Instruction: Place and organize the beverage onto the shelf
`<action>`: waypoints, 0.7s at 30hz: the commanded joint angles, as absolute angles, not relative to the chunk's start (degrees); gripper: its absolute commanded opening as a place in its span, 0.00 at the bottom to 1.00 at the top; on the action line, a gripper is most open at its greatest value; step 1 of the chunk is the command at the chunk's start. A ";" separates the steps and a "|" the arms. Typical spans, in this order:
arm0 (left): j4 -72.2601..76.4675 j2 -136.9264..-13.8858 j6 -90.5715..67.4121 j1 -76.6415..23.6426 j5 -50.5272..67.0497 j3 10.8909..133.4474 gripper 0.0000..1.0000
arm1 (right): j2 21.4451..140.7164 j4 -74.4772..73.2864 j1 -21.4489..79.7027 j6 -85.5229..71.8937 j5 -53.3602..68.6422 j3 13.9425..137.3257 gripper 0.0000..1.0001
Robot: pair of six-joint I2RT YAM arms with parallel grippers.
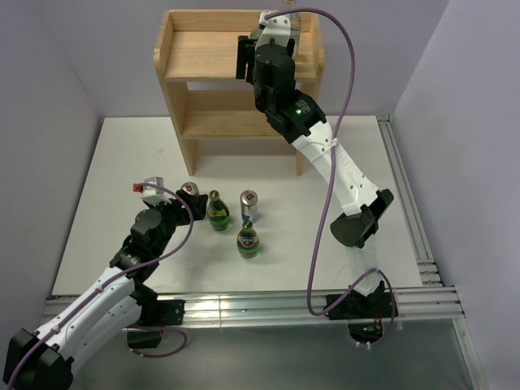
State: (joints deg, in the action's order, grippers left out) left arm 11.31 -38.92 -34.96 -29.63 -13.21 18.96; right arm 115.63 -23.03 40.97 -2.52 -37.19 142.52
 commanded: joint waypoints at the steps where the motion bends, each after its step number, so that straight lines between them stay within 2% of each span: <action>1: 13.36 -39.02 -34.45 -29.80 -13.45 19.42 0.96 | 115.49 -15.91 39.90 -3.43 -36.56 145.81 0.03; 9: 13.80 -39.81 -34.54 -29.88 -13.54 19.34 0.96 | 116.54 -16.35 39.38 -4.04 -36.30 144.76 0.10; 12: 13.80 -39.90 -34.72 -29.80 -13.45 19.42 0.96 | 117.07 -16.17 39.38 -3.96 -36.47 144.41 0.18; 19: 13.45 -39.38 -35.77 -29.88 -12.48 19.69 0.96 | 117.16 -15.64 39.29 -3.95 -36.91 142.82 0.27; 21: 13.54 -39.55 -35.95 -29.80 -12.13 19.86 0.96 | 117.42 -15.56 39.29 -3.96 -37.18 142.82 0.33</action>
State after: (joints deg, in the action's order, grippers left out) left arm 11.35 -39.97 -35.22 -29.63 -13.19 18.96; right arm 116.92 -19.77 40.45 -3.60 -35.88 142.43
